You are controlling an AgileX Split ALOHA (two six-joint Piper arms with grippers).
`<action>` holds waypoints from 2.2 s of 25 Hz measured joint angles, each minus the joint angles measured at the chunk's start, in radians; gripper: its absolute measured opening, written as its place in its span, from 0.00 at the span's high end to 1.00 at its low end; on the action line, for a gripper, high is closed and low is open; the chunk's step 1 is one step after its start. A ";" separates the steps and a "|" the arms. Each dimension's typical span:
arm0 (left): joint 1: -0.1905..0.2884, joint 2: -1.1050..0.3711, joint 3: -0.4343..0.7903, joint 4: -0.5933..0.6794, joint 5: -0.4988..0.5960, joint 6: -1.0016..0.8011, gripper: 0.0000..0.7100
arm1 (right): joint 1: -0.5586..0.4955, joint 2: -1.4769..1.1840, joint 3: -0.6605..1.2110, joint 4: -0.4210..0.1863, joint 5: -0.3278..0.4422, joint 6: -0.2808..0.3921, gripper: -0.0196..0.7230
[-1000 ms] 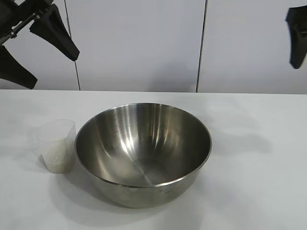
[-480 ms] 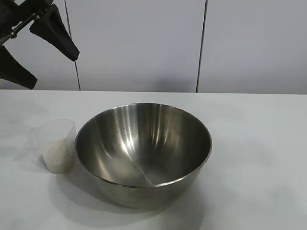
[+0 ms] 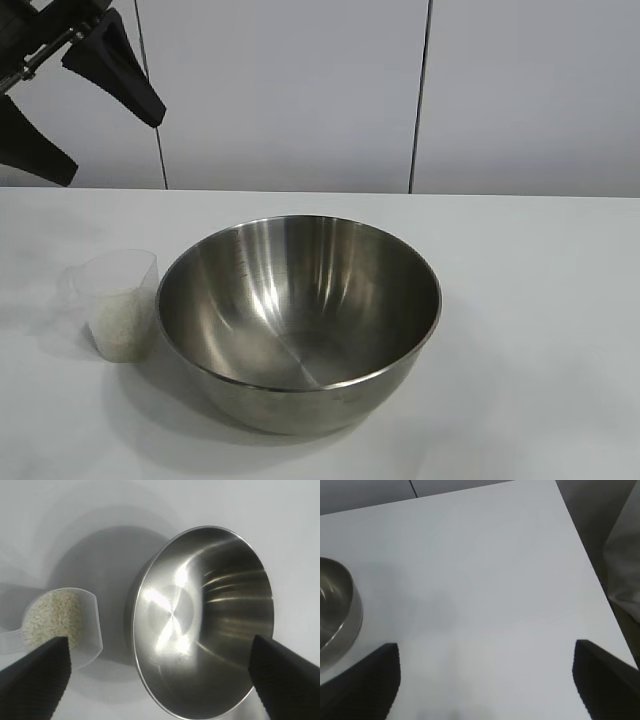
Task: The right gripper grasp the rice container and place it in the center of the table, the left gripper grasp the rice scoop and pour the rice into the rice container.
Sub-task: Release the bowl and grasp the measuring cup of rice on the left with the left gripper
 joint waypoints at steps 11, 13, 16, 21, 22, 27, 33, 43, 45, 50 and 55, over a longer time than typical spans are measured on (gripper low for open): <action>0.000 0.000 0.000 0.002 -0.013 0.000 0.02 | 0.006 0.035 0.040 0.012 -0.087 -0.009 0.11; 0.000 0.000 0.000 0.002 -0.018 0.000 0.02 | 0.006 0.035 0.041 0.012 -0.090 -0.009 0.11; 0.000 0.000 0.000 0.002 -0.025 0.000 0.02 | 0.006 0.035 0.041 0.012 -0.095 -0.009 0.11; 0.000 0.000 0.000 0.001 -0.033 -0.002 0.02 | 0.006 0.035 0.041 0.012 -0.101 -0.009 0.11; 0.000 0.000 0.000 0.000 -0.037 -0.002 0.02 | 0.006 0.035 0.041 0.012 -0.101 -0.009 0.11; 0.000 -0.014 -0.004 -0.018 -0.116 0.074 0.02 | 0.006 0.035 0.041 0.012 -0.102 -0.009 0.11; -0.059 -0.216 0.077 -0.029 -0.412 0.309 0.02 | 0.006 0.035 0.041 0.012 -0.102 -0.009 0.11; -0.327 -0.493 0.518 -0.065 -1.207 0.539 0.02 | 0.006 0.035 0.041 0.012 -0.104 -0.009 0.11; -0.332 -0.493 0.568 -0.068 -1.255 0.519 0.02 | 0.006 0.035 0.041 0.012 -0.104 -0.009 0.11; -0.332 -0.493 0.752 0.140 -1.421 0.290 0.02 | 0.006 0.035 0.041 0.012 -0.104 -0.009 0.11; -0.332 -0.493 0.911 0.334 -1.666 -0.039 0.02 | 0.006 0.035 0.041 0.012 -0.104 -0.009 0.11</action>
